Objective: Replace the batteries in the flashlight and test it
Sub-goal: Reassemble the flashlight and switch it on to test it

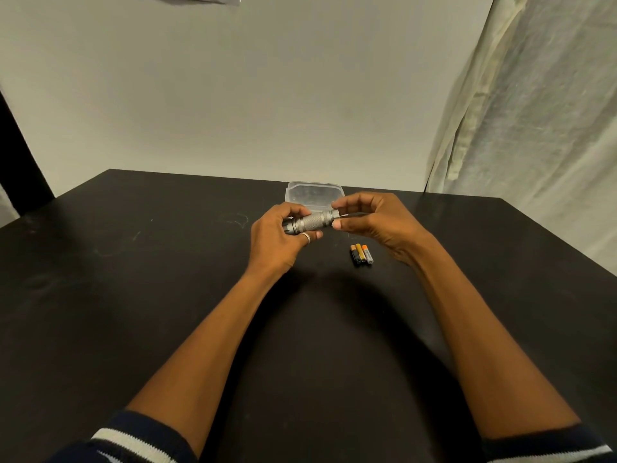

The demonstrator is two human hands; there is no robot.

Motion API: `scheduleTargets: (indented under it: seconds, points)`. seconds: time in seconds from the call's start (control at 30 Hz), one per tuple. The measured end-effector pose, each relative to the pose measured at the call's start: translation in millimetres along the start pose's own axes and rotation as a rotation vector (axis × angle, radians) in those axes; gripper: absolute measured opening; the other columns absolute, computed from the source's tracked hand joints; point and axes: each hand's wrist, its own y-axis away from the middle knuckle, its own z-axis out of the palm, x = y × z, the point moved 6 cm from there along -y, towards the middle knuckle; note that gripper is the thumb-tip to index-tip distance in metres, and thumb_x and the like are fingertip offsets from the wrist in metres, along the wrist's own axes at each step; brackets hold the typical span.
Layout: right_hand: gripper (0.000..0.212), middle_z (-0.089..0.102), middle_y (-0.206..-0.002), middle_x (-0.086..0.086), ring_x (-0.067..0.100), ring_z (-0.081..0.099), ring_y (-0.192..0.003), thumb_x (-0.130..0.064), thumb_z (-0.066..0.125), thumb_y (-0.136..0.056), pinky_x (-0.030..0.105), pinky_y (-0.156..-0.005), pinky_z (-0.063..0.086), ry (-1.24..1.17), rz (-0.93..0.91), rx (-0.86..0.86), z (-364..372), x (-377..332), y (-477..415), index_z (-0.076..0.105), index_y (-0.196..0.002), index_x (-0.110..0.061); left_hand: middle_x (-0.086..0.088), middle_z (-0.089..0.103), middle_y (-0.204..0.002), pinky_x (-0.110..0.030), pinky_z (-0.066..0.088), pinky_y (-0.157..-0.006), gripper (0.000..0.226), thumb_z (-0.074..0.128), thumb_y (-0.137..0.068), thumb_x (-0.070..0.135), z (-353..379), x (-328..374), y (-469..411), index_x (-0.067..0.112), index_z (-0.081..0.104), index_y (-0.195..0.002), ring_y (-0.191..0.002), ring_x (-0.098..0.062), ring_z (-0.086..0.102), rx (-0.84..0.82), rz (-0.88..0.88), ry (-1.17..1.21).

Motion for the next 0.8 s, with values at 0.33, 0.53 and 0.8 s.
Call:
scheduleTargets:
  seconds: [0.33,0.53,0.8]
  points:
    - [0.023,0.081,-0.093,0.002,0.012,0.077,-0.085,-0.013,0.082,-0.083,0.017,-0.072,0.058,-0.007,0.034,-0.003,-0.2,2.8,-0.8,0.078,-0.106,-0.011,0.0,0.07,-0.1,-0.01,0.051,-0.073,0.039,0.092,-0.069,0.01,-0.2,0.0,0.0,0.013,0.072,-0.102,-0.085,-0.005,0.066,-0.004,-0.007,-0.009]
    - [0.021,0.08,-0.089,0.006,0.016,0.078,-0.08,-0.016,0.081,-0.084,0.019,-0.07,0.06,-0.027,0.044,-0.006,1.5,2.5,-0.5,0.076,-0.104,-0.01,-0.001,0.07,-0.1,-0.011,0.053,-0.074,0.038,0.092,-0.069,0.009,-0.4,1.2,0.7,0.012,0.072,-0.101,-0.085,-0.007,0.065,-0.006,0.0,-0.012]
    - [0.03,0.08,-0.097,-0.005,0.01,0.075,-0.088,-0.003,0.081,-0.083,0.017,-0.076,0.058,0.077,0.012,-0.049,0.4,3.1,-0.1,0.078,-0.11,-0.016,-0.001,0.07,-0.1,-0.01,0.051,-0.071,0.037,0.091,-0.069,0.008,-0.8,1.4,1.2,0.012,0.072,-0.1,-0.082,-0.004,0.063,-0.008,-0.016,-0.015]
